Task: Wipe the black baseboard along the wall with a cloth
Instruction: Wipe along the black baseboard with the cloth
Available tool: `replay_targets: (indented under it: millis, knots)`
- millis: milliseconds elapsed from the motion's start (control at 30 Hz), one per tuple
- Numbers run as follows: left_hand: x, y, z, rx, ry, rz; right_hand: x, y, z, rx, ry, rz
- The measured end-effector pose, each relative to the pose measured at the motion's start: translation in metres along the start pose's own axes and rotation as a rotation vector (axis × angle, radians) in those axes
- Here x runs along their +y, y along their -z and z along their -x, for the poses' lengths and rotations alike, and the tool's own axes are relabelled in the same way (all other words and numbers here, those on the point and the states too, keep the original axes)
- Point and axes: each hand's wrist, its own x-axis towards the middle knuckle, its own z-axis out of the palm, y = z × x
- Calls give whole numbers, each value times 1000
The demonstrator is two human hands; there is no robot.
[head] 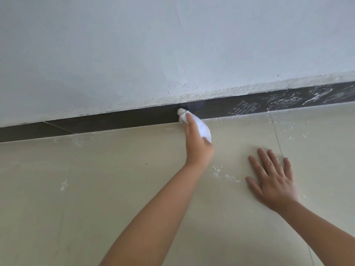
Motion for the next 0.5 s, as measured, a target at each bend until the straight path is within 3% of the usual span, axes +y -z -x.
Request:
replay_targets:
  millis: [100, 200, 333, 500]
  knots:
    - [14, -15, -7, 165, 55, 121, 0, 2, 1, -21, -5, -4]
    - [6, -14, -16, 228, 107, 74, 1, 3, 0, -24, -9, 0]
    - [8, -28, -19, 160, 246, 48, 2, 4, -1, -74, -5, 6]
    - [26, -63, -8, -30, 118, 87, 5, 5, -1, -73, 16, -20]
